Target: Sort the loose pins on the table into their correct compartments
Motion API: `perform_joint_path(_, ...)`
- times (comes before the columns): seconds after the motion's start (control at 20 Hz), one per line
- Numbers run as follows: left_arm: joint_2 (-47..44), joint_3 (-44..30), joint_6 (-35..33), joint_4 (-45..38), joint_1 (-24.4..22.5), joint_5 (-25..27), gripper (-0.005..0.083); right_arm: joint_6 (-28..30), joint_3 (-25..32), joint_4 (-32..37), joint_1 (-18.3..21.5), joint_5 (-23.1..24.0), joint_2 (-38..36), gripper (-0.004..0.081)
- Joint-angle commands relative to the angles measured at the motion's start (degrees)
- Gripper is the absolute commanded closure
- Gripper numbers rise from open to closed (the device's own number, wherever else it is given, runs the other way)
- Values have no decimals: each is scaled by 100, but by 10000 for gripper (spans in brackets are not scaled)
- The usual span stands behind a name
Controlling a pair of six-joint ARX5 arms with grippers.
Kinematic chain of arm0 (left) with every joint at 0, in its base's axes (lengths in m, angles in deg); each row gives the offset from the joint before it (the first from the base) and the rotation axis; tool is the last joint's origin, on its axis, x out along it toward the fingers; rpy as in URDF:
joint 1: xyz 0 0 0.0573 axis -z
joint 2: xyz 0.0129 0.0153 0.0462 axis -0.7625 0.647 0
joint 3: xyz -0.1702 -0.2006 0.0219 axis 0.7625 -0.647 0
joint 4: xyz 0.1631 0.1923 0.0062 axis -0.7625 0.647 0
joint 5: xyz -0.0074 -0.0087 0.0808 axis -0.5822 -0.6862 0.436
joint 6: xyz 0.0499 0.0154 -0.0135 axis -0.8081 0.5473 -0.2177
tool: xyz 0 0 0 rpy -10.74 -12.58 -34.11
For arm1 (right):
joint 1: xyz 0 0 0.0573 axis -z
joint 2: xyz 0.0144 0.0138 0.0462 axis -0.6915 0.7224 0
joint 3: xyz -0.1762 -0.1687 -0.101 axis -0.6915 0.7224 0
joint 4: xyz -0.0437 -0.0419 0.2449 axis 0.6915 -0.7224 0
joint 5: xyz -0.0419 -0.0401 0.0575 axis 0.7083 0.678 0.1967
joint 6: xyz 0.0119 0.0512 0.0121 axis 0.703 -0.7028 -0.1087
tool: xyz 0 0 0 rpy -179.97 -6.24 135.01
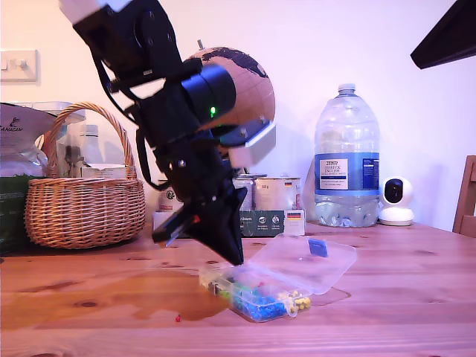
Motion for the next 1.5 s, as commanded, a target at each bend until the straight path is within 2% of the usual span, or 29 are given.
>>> perform_joint_path(0.0, 142, -35, 17, -26, -7, -7, 797, -24, 13, 20, -26, 0, 20, 783)
perform_joint_path(1.05, 142, -35, 59, -243, -20, 271, 795, -24, 13, 22, -26, -2, 20, 783)
perform_joint_path(1.2, 142, -35, 59, -247, -17, 271, 744, -24, 13, 22, -26, -2, 22, 783)
perform_joint_path(1.45, 142, -35, 59, -258, -15, 229, 744, -24, 13, 22, -26, -2, 20, 783)
